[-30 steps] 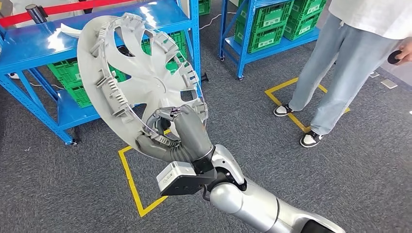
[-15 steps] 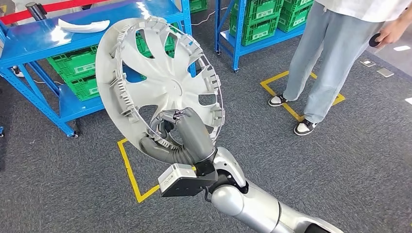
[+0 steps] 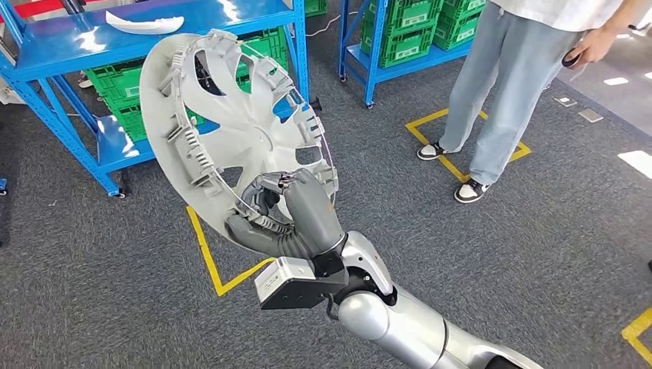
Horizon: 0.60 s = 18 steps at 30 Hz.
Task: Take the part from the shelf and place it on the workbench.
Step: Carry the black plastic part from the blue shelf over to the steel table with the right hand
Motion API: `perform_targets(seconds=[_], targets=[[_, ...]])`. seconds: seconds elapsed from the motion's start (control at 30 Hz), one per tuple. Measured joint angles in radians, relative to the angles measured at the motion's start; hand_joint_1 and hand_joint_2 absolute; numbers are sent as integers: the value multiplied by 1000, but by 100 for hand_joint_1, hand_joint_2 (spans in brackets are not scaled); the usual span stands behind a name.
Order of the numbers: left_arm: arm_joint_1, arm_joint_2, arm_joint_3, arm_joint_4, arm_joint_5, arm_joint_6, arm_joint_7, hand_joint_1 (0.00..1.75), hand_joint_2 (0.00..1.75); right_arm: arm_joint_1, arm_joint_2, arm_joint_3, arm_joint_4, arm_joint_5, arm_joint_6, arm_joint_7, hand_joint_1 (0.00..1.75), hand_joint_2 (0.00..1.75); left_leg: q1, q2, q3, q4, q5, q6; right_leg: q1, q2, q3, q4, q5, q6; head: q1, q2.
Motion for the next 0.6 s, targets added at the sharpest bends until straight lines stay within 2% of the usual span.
perform_targets(seconds=[0.03, 0.07, 0.1, 0.13, 0.2, 0.23, 0.27, 0.33, 0.37, 0.4, 0.43, 0.47, 0.53, 0.57, 0.6], targets=[[0, 0, 0, 0, -2, 1, -5, 0, 175, -1, 0, 0, 0, 0, 0, 0, 175, 175, -1, -1, -16, 10, 6, -4, 2, 0, 59, -74, -4, -4, 1, 0], [0, -1, 0, -1, -5, 1, -10, 0, 175, -2, 0, 0, 0, 0, 0, 0, 175, 175, -3, -1, -28, 19, 12, -9, 4, -1, 109, -141, -23, -9, 1, 0], [0, -1, 0, -1, -7, 2, -13, 0, 175, -4, 0, 0, 0, -1, 0, -1, 175, 175, -4, -1, -35, 25, 17, -15, 6, -1, 142, -191, -46, -15, 1, 0], [0, -1, 0, -1, -8, 3, -15, 0, 175, -5, 0, 0, 0, -2, 0, -1, 175, 175, -5, -1, -39, 28, 23, -22, 9, -1, 156, -219, -61, -21, 1, 0], [0, 0, 0, -1, -12, 5, -16, 0, 175, -7, 0, 0, 0, -3, 1, -1, 175, 175, -1, -1, -44, 29, 31, -36, 8, -3, 150, -225, -52, -35, 1, 0], [1, 1, 0, -1, -13, 6, -16, 0, 175, -8, 1, 0, 0, -4, 1, -1, 175, 175, 1, -3, -50, 41, 19, -43, 6, -4, 145, -226, -43, -42, -1, 0], [1, 1, 0, -1, -14, 7, -16, 0, 175, -10, 1, 0, 0, -6, 1, -1, 175, 175, 4, -4, -63, 70, -8, -50, 4, -5, 139, -228, -34, -48, -4, 0], [1, 0, 0, 0, -14, 9, -17, 0, 175, -14, 2, 0, 2, -9, 2, -3, 175, 175, 9, -6, -102, 182, -89, -63, 2, -6, 122, -227, -19, -54, -9, 0], [1, 0, 0, 0, -14, 9, -17, 0, 175, -15, 2, 0, 5, -13, 5, -3, 175, 175, 12, -6, -119, 242, -118, -68, 2, -6, 113, -227, -13, -54, -9, 0], [1, 1, 0, 0, -14, 10, -18, 0, 175, -15, 2, 0, 7, -18, 9, -4, 175, 175, 13, -6, -125, 280, -130, -71, 2, -6, 104, -226, -7, -52, -9, 0], [1, 1, 0, 0, -14, 11, -18, 0, 175, -16, 2, 0, 10, -24, 15, -4, 175, 175, 15, -6, -112, 282, -124, -73, 2, -6, 98, -226, -1, -50, -9, 0], [1, 2, 0, 0, -14, 11, -19, 0, 175, -16, 2, 0, 12, -30, 20, -4, 175, 175, 16, -6, -79, 244, -104, -73, 1, -6, 93, -225, 3, -47, -9, 0], [1, 3, 0, 0, -14, 12, -20, 0, 175, -19, 3, 0, 15, -37, 24, -4, 175, 175, 16, -6, 17, 106, -67, -67, 0, -7, 87, -224, 10, -39, -9, 0], [0, 4, 0, 0, -14, 13, -21, 0, 175, -20, 3, 1, 15, -38, 25, -4, 175, 175, 13, -8, 52, 52, -56, -61, 0, -7, 85, -224, 13, -34, -8, 0], [0, 4, 0, 0, -14, 13, -21, 0, 175, -21, 3, 2, 16, -38, 26, -4, 175, 175, 10, -9, 71, 18, -54, -53, 0, -7, 84, -224, 17, -28, -7, 0]])
